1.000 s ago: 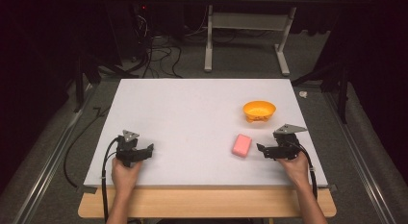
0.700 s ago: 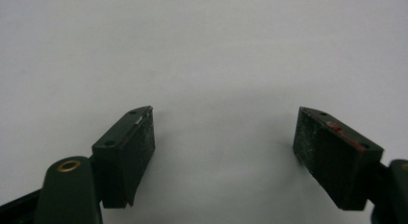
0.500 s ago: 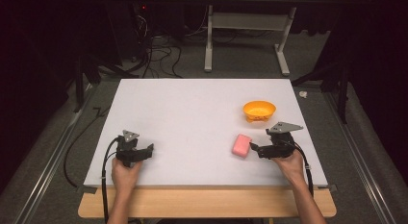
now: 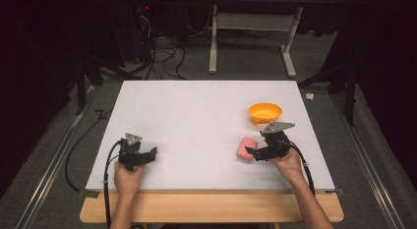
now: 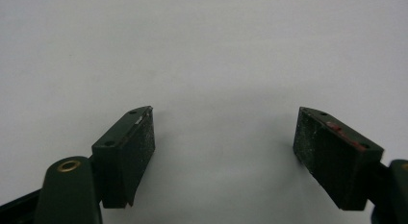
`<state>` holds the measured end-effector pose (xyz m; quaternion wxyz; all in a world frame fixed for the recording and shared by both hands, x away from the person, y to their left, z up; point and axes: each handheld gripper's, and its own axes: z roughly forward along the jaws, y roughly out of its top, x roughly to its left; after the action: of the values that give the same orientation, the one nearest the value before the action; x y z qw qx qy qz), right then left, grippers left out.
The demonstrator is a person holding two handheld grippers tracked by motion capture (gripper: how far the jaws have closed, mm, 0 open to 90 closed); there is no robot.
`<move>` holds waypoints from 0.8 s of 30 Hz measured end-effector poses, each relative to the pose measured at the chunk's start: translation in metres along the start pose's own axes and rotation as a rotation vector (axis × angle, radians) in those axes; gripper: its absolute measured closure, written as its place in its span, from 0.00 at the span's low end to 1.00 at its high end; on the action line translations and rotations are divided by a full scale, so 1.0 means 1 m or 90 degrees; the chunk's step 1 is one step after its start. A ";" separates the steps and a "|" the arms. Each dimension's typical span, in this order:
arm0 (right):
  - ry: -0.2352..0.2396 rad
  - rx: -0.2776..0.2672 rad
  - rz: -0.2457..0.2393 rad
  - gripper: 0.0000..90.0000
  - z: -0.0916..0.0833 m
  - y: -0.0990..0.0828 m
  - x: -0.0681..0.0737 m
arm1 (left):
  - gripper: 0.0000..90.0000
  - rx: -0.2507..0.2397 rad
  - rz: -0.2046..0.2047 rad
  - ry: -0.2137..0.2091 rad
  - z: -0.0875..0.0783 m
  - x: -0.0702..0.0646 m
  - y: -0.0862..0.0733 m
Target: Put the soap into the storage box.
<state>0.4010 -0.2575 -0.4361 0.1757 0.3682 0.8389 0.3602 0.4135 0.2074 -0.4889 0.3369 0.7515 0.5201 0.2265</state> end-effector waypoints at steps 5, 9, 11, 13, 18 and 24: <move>0.017 0.030 -0.017 0.14 0.015 0.005 0.002 | 0.25 0.000 0.000 0.000 0.000 0.000 0.000; 0.020 0.044 -0.025 0.14 0.022 0.008 0.002 | 0.25 0.000 0.000 0.000 0.000 0.000 0.000; 0.028 0.058 -0.036 0.14 0.028 0.010 0.003 | 0.25 0.000 0.000 0.000 0.000 0.000 0.000; 0.037 0.067 -0.042 0.13 0.032 0.010 0.004 | 0.25 0.000 0.000 0.000 0.000 0.000 0.000; 0.045 0.087 -0.051 0.13 0.039 0.008 0.005 | 0.25 0.000 0.000 -0.001 0.000 0.000 0.000; 0.043 0.101 -0.049 0.13 0.044 0.005 0.006 | 0.25 0.000 0.000 0.000 0.000 0.000 0.000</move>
<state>0.4247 -0.2299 -0.4628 0.1314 0.3358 0.8839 0.2976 0.4135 0.2074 -0.4889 0.3373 0.7513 0.5202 0.2263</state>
